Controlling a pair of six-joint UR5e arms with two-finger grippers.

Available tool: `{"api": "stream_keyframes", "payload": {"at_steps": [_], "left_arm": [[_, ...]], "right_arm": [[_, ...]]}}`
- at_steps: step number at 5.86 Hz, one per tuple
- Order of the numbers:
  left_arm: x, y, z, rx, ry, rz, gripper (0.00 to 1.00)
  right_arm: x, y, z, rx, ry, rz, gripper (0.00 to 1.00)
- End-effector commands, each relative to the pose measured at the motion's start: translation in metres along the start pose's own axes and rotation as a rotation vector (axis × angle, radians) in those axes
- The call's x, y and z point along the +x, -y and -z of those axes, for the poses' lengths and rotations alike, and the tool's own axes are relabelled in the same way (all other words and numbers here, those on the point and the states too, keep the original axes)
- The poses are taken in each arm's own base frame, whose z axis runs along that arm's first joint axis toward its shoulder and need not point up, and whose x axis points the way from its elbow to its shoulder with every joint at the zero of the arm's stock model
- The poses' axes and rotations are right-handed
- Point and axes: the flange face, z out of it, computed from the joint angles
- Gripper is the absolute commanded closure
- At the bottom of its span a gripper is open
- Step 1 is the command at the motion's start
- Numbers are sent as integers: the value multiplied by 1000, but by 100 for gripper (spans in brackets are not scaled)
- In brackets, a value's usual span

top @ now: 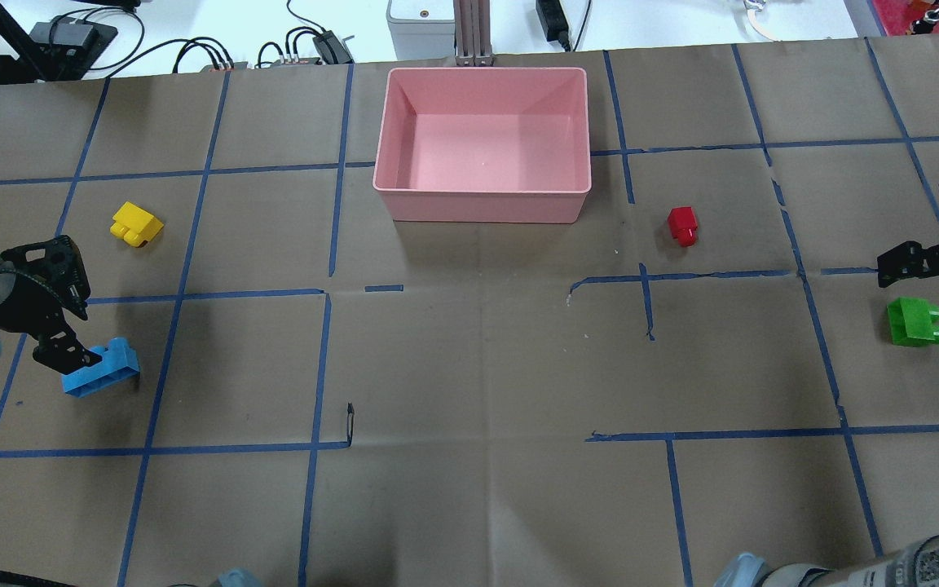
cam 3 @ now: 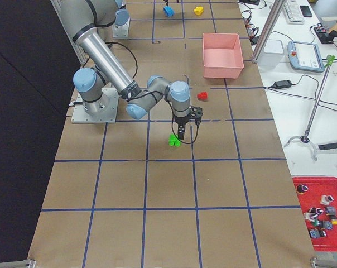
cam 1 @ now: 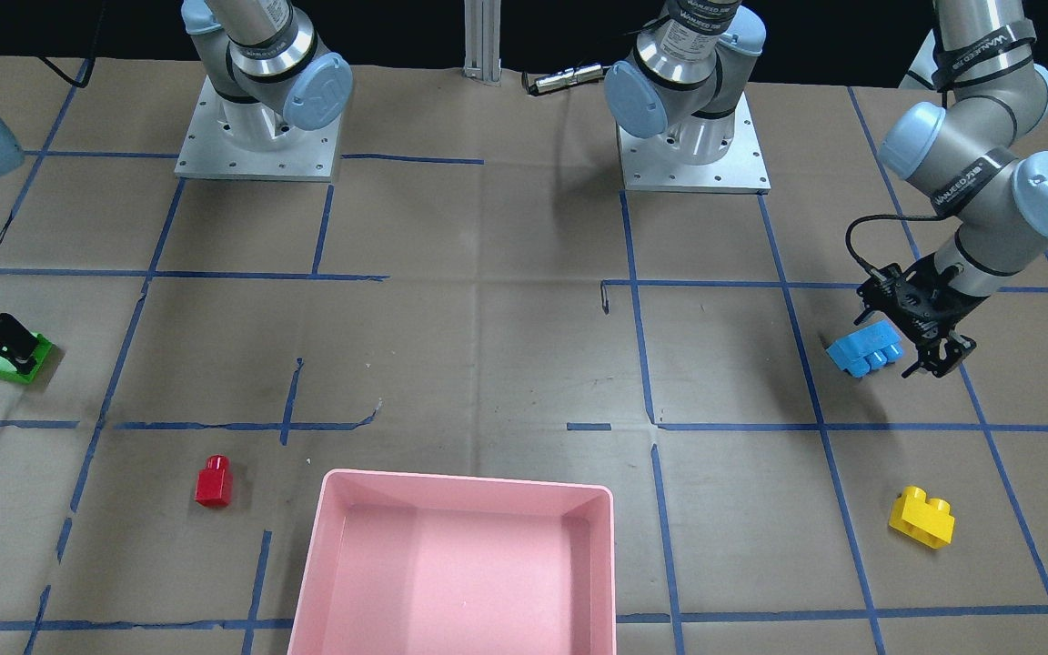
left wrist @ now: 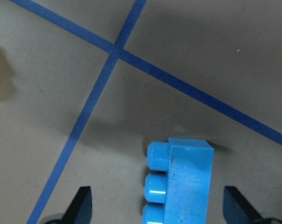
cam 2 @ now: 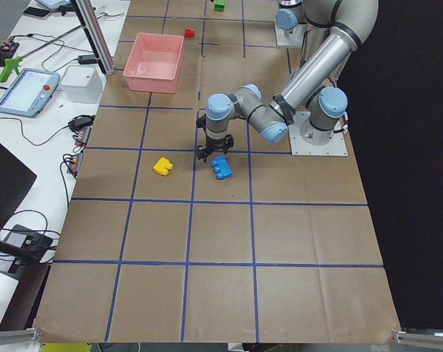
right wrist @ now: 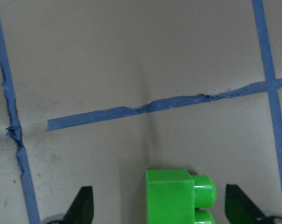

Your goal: Put all blocks into box

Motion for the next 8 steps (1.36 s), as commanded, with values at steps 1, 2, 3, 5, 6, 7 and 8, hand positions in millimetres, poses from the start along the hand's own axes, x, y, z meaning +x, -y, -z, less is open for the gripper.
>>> {"api": "stream_keyframes", "payload": {"at_steps": [1, 2, 3, 5, 6, 7, 8], "left_arm": [[12, -5, -22, 1, -14, -33, 2], [12, -13, -27, 5, -24, -30, 2], [12, -14, -32, 5, -35, -62, 2], [12, -15, -43, 9, -58, -81, 2], [12, -17, -44, 12, -57, -87, 6], [11, -17, -47, 12, -57, -90, 6], [10, -18, -47, 11, -52, -92, 10]], "right_arm": [[20, -10, -14, -23, -5, -33, 1], [20, -11, -24, -41, 4, -27, 1], [20, -11, -28, -48, 7, -23, 1], [19, -21, -43, -98, -3, 3, 1], [19, -21, -43, -99, -4, 4, 1], [19, -21, -43, -99, -6, 2, 18], [19, -21, -40, -93, -10, 2, 45]]}}
